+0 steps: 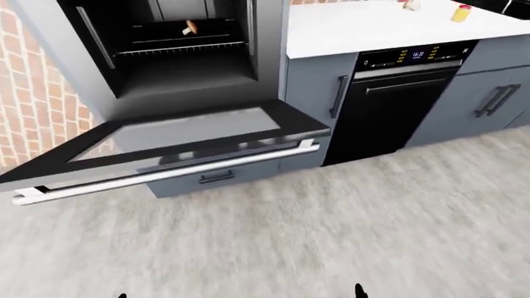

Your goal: Close the oven door.

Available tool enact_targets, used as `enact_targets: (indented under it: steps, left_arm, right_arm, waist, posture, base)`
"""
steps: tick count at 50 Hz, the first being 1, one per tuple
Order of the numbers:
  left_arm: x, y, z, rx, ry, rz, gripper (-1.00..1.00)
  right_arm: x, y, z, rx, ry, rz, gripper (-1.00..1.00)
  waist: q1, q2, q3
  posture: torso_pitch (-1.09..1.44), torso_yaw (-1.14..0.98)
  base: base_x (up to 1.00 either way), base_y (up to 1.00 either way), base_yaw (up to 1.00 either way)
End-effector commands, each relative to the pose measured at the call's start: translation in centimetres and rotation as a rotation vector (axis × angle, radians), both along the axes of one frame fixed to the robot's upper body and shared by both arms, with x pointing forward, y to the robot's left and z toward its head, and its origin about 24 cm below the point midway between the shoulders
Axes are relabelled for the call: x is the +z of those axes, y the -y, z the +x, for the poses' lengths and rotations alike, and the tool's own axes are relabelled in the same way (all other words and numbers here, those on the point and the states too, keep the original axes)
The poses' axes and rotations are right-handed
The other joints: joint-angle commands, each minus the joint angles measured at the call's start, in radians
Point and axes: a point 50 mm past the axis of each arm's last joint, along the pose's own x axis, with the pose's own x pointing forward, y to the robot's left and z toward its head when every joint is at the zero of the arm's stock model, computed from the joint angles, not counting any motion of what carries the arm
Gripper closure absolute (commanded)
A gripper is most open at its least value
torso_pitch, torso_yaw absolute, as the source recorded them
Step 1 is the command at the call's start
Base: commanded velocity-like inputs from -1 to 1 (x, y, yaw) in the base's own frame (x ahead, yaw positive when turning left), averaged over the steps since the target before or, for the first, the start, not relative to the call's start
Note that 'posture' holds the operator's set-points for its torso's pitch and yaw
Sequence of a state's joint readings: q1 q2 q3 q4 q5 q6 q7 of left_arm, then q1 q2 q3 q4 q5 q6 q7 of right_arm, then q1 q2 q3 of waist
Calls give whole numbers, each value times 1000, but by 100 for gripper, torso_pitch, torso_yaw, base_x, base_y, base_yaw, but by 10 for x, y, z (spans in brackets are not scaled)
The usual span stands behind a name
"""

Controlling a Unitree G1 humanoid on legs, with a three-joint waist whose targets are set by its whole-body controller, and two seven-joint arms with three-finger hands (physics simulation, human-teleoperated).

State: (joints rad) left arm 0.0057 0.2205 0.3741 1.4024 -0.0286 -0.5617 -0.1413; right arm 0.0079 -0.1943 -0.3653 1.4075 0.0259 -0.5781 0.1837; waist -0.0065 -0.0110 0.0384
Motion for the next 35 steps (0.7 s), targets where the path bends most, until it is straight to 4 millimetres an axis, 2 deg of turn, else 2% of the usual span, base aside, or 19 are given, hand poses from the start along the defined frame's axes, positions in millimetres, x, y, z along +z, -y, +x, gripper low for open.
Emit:
enact_targets:
  steps: [1,4,6,7,8,11,15,17,18,19,20,22,31,33,35]
  left_arm:
    - [3,-3,4,-3,28,16,-100]
    - [3,-3,4,-3,28,16,-100]
    - [3,-3,4,-4,28,16,-100]
    - [3,-3,4,-4,28,17,-100]
    - [3,-3,4,-4,28,16,-100]
    - [3,-3,4,-6,27,17,-100]
    - [3,-3,3,-6,27,18,-100]
    - [3,-2,3,-5,27,17,-100]
    - [3,-2,3,-6,27,18,-100]
    - [3,-2,3,-6,27,18,-100]
    - [3,-2,3,-6,26,18,-100]
    - [3,-3,3,-6,25,18,-100]
    - [3,-2,3,-7,25,20,-100]
    - [3,-2,2,-7,24,20,-100]
    - [3,-3,3,-6,24,19,-100]
  right_arm:
    - [5,6,7,-4,42,-27,-100]
    - [5,7,7,-4,41,-26,-100]
    - [5,7,7,-4,41,-26,-100]
    - [5,6,7,-4,41,-26,-100]
    - [5,6,7,-3,41,-26,-100]
    - [5,6,7,-3,40,-26,-100]
    - [5,6,7,-2,40,-27,-100]
    - [5,6,6,-2,40,-27,-100]
    - [5,6,6,-2,40,-27,-100]
    - [5,6,6,-2,40,-27,-100]
    - [5,6,6,-2,39,-27,-100]
    - [5,6,6,-1,39,-26,-100]
    - [4,6,5,-1,37,-26,-100]
    - [4,6,5,-1,38,-26,-100]
    - [5,6,6,-1,39,-26,-100]
  waist:
    - [0,-1,-6]
    - [-1,-43,-6]
    - [-6,-94,-21]
    - [-17,-37,-7]
    - [-11,-54,-12]
    - [-14,-52,-20]
    - [-10,-6,-7]
    - [-9,37,-8]
    - [-7,66,-13]
    - [-2,113,-28]
    - [2,87,-30]
    - [8,73,-9]
    - [-1,-11,-6]
    - [-1,-39,-6]
    - [-6,-86,-16]
  posture:
    - [0,0]
    - [0,0]
    - [0,0]
    - [0,0]
    - [0,0]
    - [0,0]
    - [0,0]
    - [0,0]
    - [0,0]
    - [0,0]
    - [0,0]
    - [0,0]
    - [0,0]
    - [0,0]
    - [0,0]
  base:
    - [0,33,0]
    - [0,33,0]
    - [0,33,0]
    - [0,34,0]
    - [0,33,0]
    - [0,34,0]
    - [0,33,0]
    - [0,33,0]
    - [0,33,0]
    - [0,34,0]
    - [0,34,0]
    - [0,34,0]
    - [0,33,0]
    - [0,33,0]
    - [0,33,0]
